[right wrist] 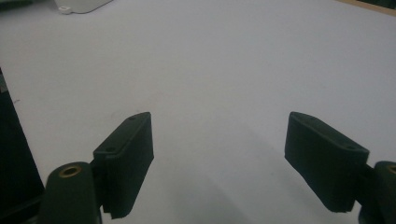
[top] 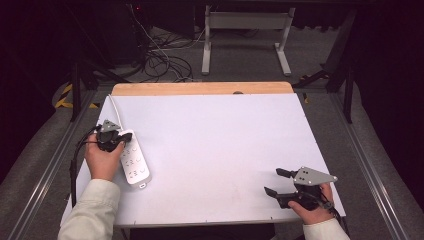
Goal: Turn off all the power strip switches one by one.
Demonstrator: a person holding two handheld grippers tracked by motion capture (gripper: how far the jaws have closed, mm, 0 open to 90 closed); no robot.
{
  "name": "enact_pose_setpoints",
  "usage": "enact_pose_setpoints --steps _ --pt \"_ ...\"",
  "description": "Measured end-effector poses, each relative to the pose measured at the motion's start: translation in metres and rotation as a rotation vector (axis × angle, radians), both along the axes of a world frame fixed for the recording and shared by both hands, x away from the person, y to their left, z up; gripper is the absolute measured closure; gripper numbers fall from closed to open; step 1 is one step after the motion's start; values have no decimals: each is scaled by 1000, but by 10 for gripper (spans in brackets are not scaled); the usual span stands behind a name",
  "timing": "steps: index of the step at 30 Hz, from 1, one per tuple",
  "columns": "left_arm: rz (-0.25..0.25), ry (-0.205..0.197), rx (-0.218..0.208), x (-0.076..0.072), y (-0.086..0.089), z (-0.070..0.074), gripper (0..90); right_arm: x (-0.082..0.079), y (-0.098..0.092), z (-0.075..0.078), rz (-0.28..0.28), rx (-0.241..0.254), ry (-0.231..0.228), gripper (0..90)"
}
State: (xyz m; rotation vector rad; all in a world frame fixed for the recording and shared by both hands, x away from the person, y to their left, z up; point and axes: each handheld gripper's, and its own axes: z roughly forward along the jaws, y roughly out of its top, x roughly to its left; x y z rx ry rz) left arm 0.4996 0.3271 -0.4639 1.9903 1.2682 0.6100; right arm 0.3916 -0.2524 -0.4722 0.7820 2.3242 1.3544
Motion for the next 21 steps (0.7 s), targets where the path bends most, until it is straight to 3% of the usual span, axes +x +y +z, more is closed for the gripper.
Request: enact_pose_setpoints --steps 6,21 --pt "-2 -4 7 1 0 -2 900 0 -1 0 0 -1 1 242" --pt "0 -14 -34 -1 4 -6 900 0 -1 0 3 -3 -4 242"
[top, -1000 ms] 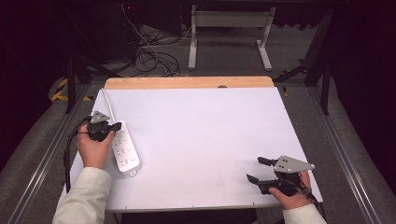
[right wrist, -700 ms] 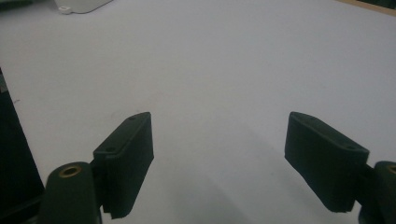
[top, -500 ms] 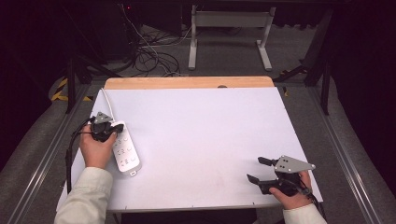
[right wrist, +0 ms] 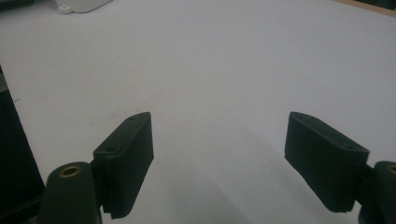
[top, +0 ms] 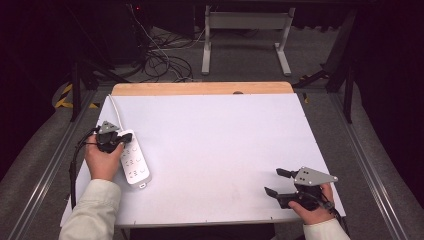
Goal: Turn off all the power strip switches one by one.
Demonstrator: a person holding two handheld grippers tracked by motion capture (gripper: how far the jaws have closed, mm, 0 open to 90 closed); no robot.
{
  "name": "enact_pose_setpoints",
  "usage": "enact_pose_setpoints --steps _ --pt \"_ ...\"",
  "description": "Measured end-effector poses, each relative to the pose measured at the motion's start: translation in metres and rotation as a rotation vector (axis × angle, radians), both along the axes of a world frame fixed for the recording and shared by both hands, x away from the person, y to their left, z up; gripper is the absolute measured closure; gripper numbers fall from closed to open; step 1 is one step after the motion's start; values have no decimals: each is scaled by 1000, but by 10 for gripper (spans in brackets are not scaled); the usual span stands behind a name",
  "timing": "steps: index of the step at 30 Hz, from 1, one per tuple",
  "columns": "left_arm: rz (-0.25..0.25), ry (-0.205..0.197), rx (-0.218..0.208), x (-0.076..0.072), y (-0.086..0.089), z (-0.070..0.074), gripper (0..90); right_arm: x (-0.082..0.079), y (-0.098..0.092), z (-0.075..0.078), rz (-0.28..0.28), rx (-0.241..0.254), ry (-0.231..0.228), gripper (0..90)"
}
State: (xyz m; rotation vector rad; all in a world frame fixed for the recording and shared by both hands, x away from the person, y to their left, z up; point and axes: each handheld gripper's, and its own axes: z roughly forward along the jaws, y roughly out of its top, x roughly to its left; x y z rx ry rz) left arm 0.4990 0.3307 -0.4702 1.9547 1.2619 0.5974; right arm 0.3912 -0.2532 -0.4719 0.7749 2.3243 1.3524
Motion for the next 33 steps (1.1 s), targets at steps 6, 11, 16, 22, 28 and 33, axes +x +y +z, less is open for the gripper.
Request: enact_pose_setpoints --steps 6,11,16,22,28,33 --pt "3 -6 13 0 -1 0 900 0 0 0 2 1 0 242" --pt "1 -12 9 -1 -1 -1 900 0 0 0 2 0 1 242" --pt "1 -9 -18 0 2 -2 900 0 0 0 1 1 1 242" --pt "5 -8 -28 0 2 -2 900 0 0 0 2 0 2 242" --pt "9 -3 -22 0 1 -3 900 0 0 0 3 0 0 242" --pt "9 -5 -22 0 1 -3 900 0 -1 0 1 0 0 242"
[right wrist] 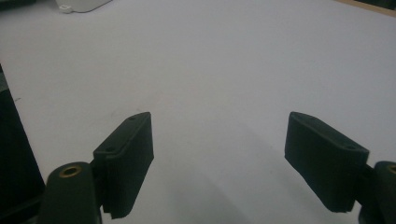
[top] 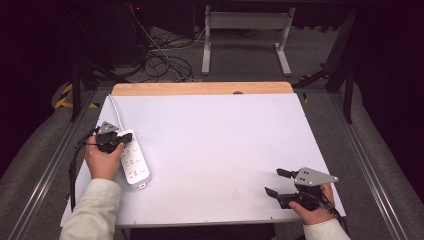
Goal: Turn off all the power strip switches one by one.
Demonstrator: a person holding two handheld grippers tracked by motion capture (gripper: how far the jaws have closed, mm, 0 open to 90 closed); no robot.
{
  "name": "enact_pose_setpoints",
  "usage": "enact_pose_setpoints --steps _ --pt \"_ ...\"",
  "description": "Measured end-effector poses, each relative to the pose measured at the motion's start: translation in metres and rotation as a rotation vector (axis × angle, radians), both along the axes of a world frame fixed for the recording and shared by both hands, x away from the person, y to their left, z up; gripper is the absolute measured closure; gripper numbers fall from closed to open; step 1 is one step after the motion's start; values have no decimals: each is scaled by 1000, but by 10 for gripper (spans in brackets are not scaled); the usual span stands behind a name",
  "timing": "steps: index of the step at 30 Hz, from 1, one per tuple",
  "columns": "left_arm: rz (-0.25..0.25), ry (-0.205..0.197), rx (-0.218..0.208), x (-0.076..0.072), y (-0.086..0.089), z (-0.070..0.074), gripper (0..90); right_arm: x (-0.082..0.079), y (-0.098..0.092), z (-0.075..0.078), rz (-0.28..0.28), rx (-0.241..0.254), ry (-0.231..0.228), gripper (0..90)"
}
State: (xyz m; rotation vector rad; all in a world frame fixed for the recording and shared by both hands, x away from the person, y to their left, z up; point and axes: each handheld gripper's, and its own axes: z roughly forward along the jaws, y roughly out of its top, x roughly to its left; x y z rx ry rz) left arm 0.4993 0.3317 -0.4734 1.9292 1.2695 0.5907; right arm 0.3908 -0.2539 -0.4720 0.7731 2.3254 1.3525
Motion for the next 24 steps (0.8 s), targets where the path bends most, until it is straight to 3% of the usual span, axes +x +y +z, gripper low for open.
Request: enact_pose_setpoints --steps 6,10,12,14,15,17,20,24 --pt "3 3 9 0 -1 1 900 0 -1 0 -2 1 0 242" --pt "-2 13 64 0 -6 6 900 0 -1 0 -4 1 2 242" --pt "-2 21 66 -1 -6 11 900 1 -1 0 -4 1 3 242" --pt "-3 -31 45 -6 -5 19 885 1 -1 0 -3 1 -1 242" --pt "-7 -50 30 -10 -5 25 798 1 -1 0 -2 2 -2 242" --pt "-24 -79 -5 -17 -7 35 784 1 -1 0 -4 3 0 242" --pt "-45 -105 -10 -26 -10 43 753 2 -1 -1 -4 5 2 242" --pt "-56 -107 -36 -31 -9 47 725 1 -2 0 -5 5 -1 241"
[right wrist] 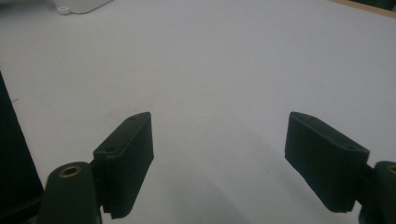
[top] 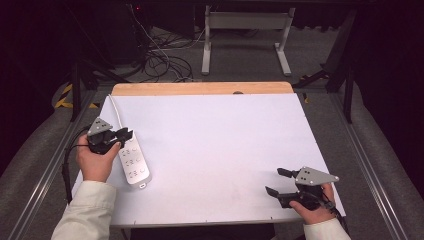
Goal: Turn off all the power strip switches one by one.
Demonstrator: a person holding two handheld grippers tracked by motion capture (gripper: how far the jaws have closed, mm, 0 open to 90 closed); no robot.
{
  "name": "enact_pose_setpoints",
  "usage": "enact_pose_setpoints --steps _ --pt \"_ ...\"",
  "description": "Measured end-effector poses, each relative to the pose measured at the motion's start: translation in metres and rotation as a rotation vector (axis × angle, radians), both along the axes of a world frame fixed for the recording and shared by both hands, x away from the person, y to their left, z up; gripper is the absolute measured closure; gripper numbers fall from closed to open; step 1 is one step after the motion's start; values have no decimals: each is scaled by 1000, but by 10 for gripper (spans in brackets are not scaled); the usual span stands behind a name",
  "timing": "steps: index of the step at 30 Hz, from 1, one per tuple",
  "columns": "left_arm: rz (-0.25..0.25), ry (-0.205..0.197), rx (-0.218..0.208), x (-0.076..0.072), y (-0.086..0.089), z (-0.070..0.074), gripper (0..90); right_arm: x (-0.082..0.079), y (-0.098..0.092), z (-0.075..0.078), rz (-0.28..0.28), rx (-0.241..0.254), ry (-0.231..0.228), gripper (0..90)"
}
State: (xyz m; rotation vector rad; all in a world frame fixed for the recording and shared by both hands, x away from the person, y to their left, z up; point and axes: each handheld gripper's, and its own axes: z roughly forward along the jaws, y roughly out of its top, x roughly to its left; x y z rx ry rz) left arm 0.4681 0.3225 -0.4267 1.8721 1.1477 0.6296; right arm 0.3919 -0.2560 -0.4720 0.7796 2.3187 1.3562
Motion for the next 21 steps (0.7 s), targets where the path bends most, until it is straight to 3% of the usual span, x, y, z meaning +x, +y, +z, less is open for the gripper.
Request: enact_pose_setpoints --steps 2,6,9,10,21 --pt "-11 -4 7 -4 0 3 722 -1 0 0 -1 0 -1 241" --pt "-39 -23 -36 -14 0 11 691 -1 0 1 -1 2 -1 241" --pt "-57 -43 -63 -26 1 19 616 -1 0 1 -1 3 -1 240" --pt "-63 -43 -68 -28 0 20 516 -1 0 1 -2 3 -2 240" --pt "-152 -93 -81 -64 -4 28 339 -1 0 1 -3 4 -5 237"
